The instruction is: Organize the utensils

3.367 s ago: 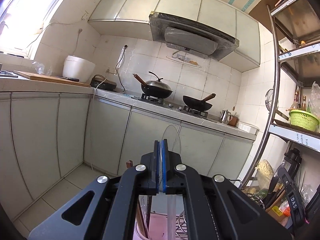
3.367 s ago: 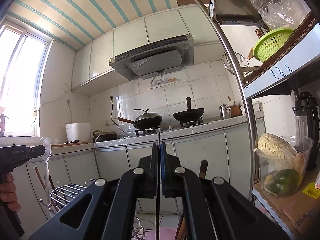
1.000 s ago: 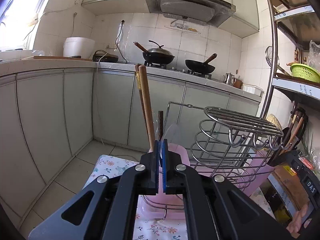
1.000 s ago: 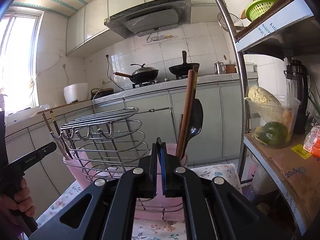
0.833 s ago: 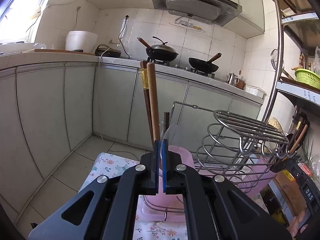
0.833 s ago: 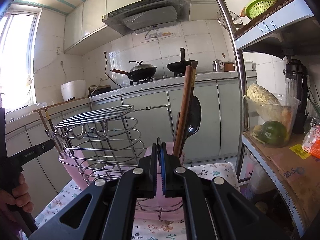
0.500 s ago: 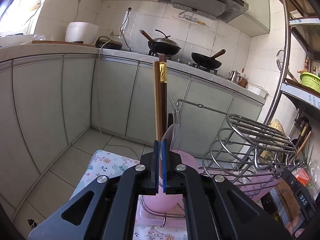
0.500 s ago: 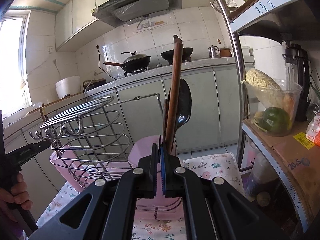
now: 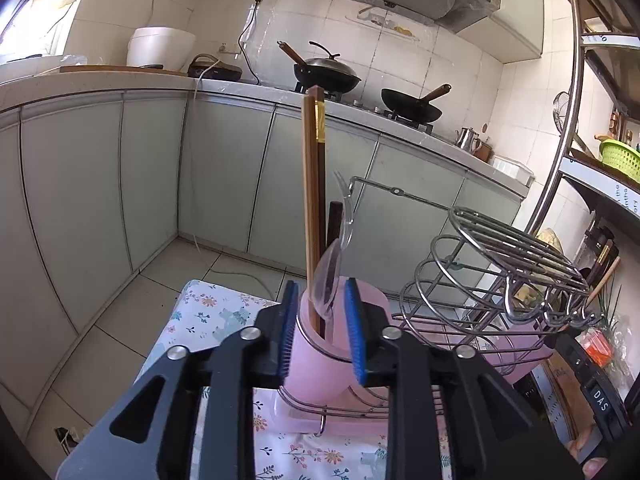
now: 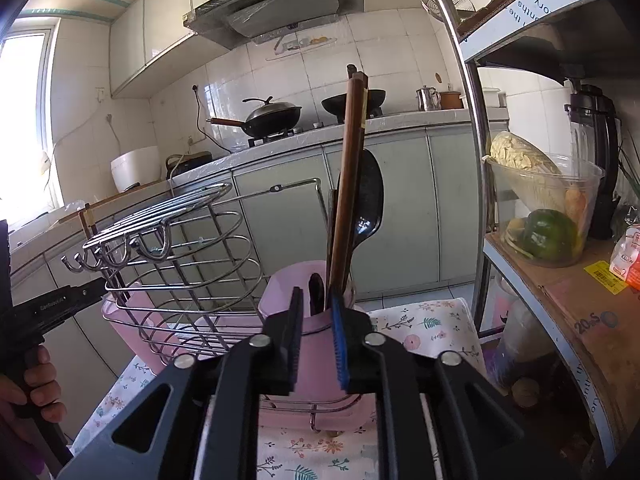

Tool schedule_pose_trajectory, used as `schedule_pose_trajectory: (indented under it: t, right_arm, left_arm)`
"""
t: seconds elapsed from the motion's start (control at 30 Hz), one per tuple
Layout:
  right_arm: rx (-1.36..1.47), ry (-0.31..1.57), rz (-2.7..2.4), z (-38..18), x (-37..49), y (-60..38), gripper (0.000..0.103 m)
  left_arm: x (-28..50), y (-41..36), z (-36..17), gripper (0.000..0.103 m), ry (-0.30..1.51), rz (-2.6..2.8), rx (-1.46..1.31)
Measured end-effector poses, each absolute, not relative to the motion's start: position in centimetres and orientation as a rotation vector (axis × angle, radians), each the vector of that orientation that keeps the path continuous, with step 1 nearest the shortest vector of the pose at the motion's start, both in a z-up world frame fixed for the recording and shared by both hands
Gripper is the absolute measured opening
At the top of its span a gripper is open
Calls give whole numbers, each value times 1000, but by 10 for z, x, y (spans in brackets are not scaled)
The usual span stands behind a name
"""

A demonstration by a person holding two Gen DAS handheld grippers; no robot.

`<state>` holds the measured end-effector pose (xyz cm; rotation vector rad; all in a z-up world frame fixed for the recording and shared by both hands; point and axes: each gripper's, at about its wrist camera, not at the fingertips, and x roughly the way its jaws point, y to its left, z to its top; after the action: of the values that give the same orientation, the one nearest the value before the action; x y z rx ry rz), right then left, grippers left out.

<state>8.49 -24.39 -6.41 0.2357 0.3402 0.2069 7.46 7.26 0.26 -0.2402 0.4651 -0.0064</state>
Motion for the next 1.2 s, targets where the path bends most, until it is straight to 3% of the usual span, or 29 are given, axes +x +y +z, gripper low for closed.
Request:
schedule_pose_trajectory:
  t: [0.13, 0.53, 1.2]
  right_arm:
    - [245, 361, 215, -66, 84, -245, 21]
    - [229, 393, 242, -66, 67, -233, 22]
    - [172, 440, 338, -61, 39, -194, 22]
  left_arm:
    - [71, 71, 5, 36, 470, -21, -230]
    - [59, 64, 5, 42, 511, -21, -221]
    - [31, 33, 1, 43, 577, -65, -168]
